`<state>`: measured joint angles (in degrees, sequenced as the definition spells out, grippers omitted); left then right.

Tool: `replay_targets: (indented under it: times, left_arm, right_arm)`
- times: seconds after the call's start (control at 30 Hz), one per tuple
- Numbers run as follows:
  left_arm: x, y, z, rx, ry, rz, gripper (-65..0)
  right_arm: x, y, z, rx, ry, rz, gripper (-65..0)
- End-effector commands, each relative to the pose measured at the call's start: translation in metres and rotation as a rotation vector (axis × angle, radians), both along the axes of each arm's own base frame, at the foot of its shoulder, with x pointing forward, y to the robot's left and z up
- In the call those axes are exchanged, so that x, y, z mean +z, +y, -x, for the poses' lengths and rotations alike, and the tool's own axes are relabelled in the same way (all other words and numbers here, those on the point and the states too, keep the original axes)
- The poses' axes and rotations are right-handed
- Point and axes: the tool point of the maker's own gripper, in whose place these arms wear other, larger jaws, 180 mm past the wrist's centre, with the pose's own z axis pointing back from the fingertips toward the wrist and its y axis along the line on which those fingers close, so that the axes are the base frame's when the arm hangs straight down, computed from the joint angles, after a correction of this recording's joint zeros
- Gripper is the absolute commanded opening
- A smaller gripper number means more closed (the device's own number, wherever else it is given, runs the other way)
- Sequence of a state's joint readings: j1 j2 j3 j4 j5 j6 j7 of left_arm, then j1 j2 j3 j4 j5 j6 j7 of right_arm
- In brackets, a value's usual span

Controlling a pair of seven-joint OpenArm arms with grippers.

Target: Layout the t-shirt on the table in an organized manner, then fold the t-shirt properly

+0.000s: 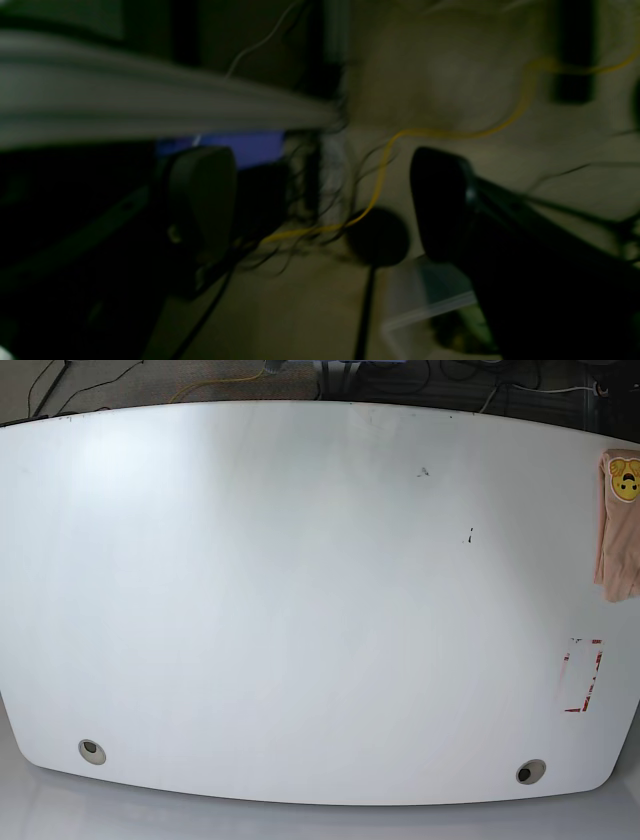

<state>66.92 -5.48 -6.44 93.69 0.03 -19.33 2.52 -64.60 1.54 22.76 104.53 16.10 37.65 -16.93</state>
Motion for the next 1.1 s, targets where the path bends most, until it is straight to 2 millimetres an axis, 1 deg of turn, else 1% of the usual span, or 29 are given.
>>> replay_targets:
  times: [0.0,0.03,0.1,0.17,0.27,0.33,0.5,0.67,0.8,0.87,1.0,1.07]
  left_arm:
    - [-0.01,0.003,-0.002,0.015,-0.005,0.007,-49.9]
    - [-0.019,0.005,0.0,0.023,0.011,0.004,-49.7]
    - [-0.031,0.011,0.001,0.024,0.028,-0.005,-49.6]
    - [-0.041,0.015,-0.003,0.026,0.034,-0.011,-49.6]
    - [-0.06,0.021,-0.005,0.039,0.057,-0.018,-49.6]
    - [-0.071,0.023,-0.012,0.048,0.059,-0.021,-49.6]
    - [-0.096,0.028,-0.018,0.071,0.092,-0.024,-49.4]
    - [-0.118,0.034,-0.03,0.096,0.12,-0.031,-49.4]
    - [-0.134,0.039,-0.029,0.114,0.163,-0.036,-49.4]
    - [-0.142,0.047,-0.033,0.122,0.179,-0.046,-49.4]
    - [-0.158,0.051,-0.037,0.147,0.224,-0.047,-49.4]
    - [-0.164,0.051,-0.04,0.161,0.241,-0.045,-49.4]
  right_arm:
    - [-0.006,-0.002,0.006,0.002,0.013,-0.005,-13.2]
    - [-0.015,0.001,0.013,0.011,0.04,-0.009,-13.2]
    - [-0.028,0.005,0.023,0.021,0.08,-0.014,-13.2]
    - [-0.039,0.008,0.026,0.033,0.102,-0.017,-13.2]
    - [-0.06,0.013,0.038,0.046,0.157,-0.025,-13.2]
    - [-0.073,0.015,0.039,0.048,0.181,-0.031,-13.2]
    - [-0.105,0.019,0.053,0.028,0.265,-0.053,-13.3]
    - [-0.13,0.016,0.052,0.019,0.281,-0.053,-13.3]
    - [-0.143,0.017,0.052,0.016,0.291,-0.055,-13.3]
    - [-0.151,0.016,0.05,0.012,0.303,-0.046,-13.3]
    - [-0.166,0.005,0.045,-0.01,0.336,-0.003,-13.3]
    - [-0.172,0.004,0.045,-0.022,0.348,0.002,-13.3]
